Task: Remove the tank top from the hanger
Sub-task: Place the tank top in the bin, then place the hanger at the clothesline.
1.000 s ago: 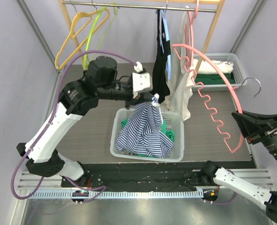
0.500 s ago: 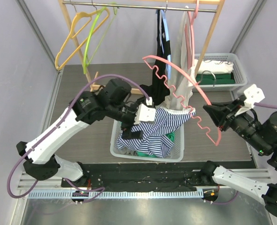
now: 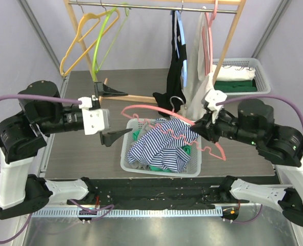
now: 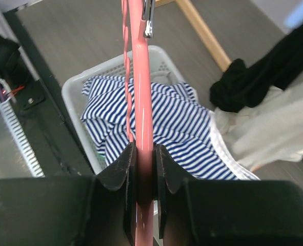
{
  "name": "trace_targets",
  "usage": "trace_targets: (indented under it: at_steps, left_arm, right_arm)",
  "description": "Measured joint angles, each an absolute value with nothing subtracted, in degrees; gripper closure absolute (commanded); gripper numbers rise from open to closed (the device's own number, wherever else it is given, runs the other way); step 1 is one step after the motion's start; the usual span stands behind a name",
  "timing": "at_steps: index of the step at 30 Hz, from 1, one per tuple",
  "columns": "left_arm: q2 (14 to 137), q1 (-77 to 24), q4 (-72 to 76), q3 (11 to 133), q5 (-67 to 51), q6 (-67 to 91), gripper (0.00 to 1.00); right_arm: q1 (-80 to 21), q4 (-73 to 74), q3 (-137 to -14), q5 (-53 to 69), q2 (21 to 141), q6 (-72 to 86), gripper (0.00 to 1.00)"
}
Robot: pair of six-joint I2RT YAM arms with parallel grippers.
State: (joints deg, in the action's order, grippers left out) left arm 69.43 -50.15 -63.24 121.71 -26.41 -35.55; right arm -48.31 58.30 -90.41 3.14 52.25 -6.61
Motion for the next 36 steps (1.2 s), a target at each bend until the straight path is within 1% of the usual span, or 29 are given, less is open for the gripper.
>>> trace_targets:
  at_steps: [4, 8, 15, 16, 18, 21, 22, 23, 27, 29, 31, 32, 33, 34, 35, 36]
  left_arm:
    - [66.96, -49.04, -63.2, 116.29, -24.86, -35.59, 0.0]
    - [67.18, -47.88, -63.75, 110.39, -24.01, -34.79, 0.0]
    - [68.55, -46.02, -65.19, 104.47, -27.27, -30.44, 0.0]
    - [68.23, -45.76, -65.19, 103.88, -27.97, -29.76, 0.03]
    - [67.94, -45.56, -65.17, 103.68, -28.77, -28.75, 0.15]
    - [67.94, -45.3, -65.06, 104.14, -30.41, -27.27, 0.72]
    - [68.14, -45.28, -65.1, 104.57, -31.18, -27.66, 0.76]
    - [68.27, -45.25, -64.99, 104.84, -31.38, -26.98, 0.78]
    - [68.75, -44.97, -64.97, 105.14, -31.55, -27.24, 0.75]
    - [69.04, -44.97, -64.95, 105.14, -31.57, -27.22, 0.75]
    - [69.32, -44.97, -64.86, 105.14, -31.55, -27.24, 0.78]
    - [69.45, -44.97, -64.77, 105.14, -31.53, -27.29, 0.81]
    - [69.6, -44.97, -64.66, 105.14, -31.46, -27.35, 0.89]
    - [69.8, -44.97, -64.31, 105.14, -31.09, -27.27, 0.96]
    - [69.89, -44.95, -64.05, 105.14, -30.68, -27.14, 1.0]
    - [70.0, -44.93, -63.02, 105.14, -28.99, -26.98, 1.0]
  right_arm:
    - [-48.31, 59.51, -91.61, 10.15, 55.75, -8.6, 0.99]
    - [-48.31, 60.45, -92.05, 15.0, 56.12, -10.94, 0.99]
    - [-48.31, 60.97, -94.96, 18.44, 55.09, -15.42, 0.99]
    - [-48.31, 60.97, -95.26, 18.55, 55.09, -16.03, 0.99]
    - [-48.31, 60.99, -95.48, 18.52, 55.07, -16.69, 0.99]
    - [-48.31, 60.97, -95.53, 18.24, 55.0, -17.41, 0.99]
    - [-48.31, 60.97, -95.53, 17.98, 54.98, -17.54, 0.99]
    - [-48.31, 60.97, -95.53, 17.72, 54.98, -17.69, 0.99]
    - [-48.6, 60.47, -95.39, 16.78, 54.68, -18.28, 0.99]
    - [-48.64, 59.18, -94.89, 15.57, 54.15, -18.5, 0.99]
    - [-48.75, 56.95, -93.65, 13.63, 53.19, -18.87, 0.99]
    - [-48.75, 55.94, -93.17, 12.73, 52.95, -19.05, 0.95]
    - [-48.8, 54.15, -92.29, 11.35, 52.53, -19.31, 0.84]
    - [-48.82, 52.38, -91.35, 9.85, 52.14, -19.38, 0.71]
    - [-48.93, 51.03, -90.61, 8.78, 51.96, -19.35, 0.64]
    - [-49.1, 49.93, -89.97, 7.2, 51.79, -19.0, 0.62]
